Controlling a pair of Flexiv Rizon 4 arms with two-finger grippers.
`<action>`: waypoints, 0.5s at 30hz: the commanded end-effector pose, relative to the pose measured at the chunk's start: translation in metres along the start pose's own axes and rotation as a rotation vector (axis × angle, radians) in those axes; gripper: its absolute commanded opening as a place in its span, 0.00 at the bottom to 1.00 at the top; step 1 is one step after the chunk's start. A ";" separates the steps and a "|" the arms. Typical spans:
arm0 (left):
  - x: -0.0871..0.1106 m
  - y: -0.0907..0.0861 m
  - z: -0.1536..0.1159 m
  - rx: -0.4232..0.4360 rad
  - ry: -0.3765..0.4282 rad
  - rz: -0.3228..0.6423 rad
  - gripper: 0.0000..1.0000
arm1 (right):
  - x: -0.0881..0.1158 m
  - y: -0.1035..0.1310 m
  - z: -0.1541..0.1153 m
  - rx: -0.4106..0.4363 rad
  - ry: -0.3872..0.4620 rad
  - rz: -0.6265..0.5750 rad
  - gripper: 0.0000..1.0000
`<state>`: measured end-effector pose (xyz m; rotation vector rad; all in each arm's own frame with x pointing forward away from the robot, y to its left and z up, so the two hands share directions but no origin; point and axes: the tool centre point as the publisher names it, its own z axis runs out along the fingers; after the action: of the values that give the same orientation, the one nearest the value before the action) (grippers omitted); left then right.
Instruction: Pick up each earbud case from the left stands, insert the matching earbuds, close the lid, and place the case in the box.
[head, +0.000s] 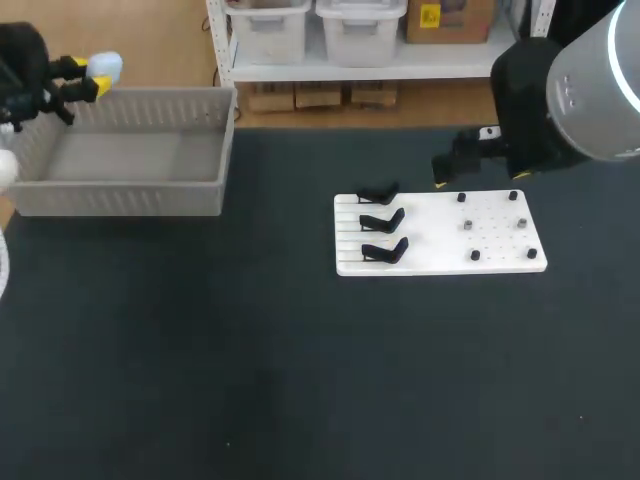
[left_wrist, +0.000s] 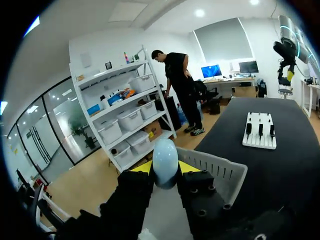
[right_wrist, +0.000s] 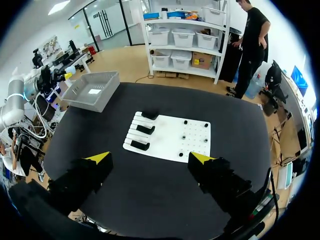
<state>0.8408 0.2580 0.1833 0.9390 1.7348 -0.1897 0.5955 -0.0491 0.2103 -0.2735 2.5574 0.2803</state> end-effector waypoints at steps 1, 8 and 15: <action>-0.001 0.005 0.017 0.015 0.054 -0.010 0.00 | 0.001 0.000 0.001 0.001 -0.007 0.001 1.00; 0.015 -0.004 0.014 0.008 0.072 -0.047 1.00 | 0.001 0.000 0.001 0.001 -0.007 0.001 1.00; 0.016 -0.006 0.012 0.009 0.072 -0.047 1.00 | 0.001 0.000 0.001 0.001 -0.007 0.001 1.00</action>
<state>0.8469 0.2551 0.1624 0.9222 1.8267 -0.1973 0.5955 -0.0491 0.2103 -0.2736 2.5573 0.2804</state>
